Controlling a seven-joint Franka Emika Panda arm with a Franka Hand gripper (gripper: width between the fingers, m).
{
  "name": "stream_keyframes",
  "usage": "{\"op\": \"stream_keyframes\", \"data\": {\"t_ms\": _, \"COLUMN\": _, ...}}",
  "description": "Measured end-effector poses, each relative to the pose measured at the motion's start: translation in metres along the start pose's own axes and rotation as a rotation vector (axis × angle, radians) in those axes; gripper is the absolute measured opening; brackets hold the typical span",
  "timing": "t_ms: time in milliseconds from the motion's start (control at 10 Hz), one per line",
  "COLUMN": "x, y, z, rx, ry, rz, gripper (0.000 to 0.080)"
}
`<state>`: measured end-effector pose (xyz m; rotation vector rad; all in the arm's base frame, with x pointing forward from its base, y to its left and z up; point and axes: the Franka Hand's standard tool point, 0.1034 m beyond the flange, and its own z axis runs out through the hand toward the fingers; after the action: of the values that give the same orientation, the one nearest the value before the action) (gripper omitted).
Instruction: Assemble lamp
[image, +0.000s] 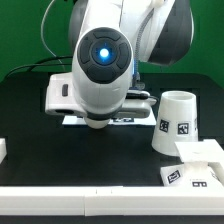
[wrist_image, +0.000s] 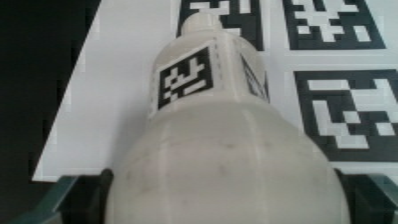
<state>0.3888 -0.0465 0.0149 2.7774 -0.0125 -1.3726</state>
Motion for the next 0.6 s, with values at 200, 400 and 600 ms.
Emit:
{"op": "stream_keyframes", "data": {"t_ms": 200, "x": -0.011, "y": -0.003, "z": -0.013, "rx": 0.007, "ry": -0.031, "rz": -0.005, "gripper": 0.0574}}
{"op": "stream_keyframes", "data": {"t_ms": 400, "x": -0.038, "y": -0.009, "z": -0.062, "rx": 0.023, "ry": -0.012, "rz": -0.025, "gripper": 0.0574}}
{"op": "stream_keyframes", "data": {"t_ms": 600, "x": -0.056, "y": 0.000, "z": -0.101, "rx": 0.048, "ry": 0.006, "rz": -0.025, "gripper": 0.0576}}
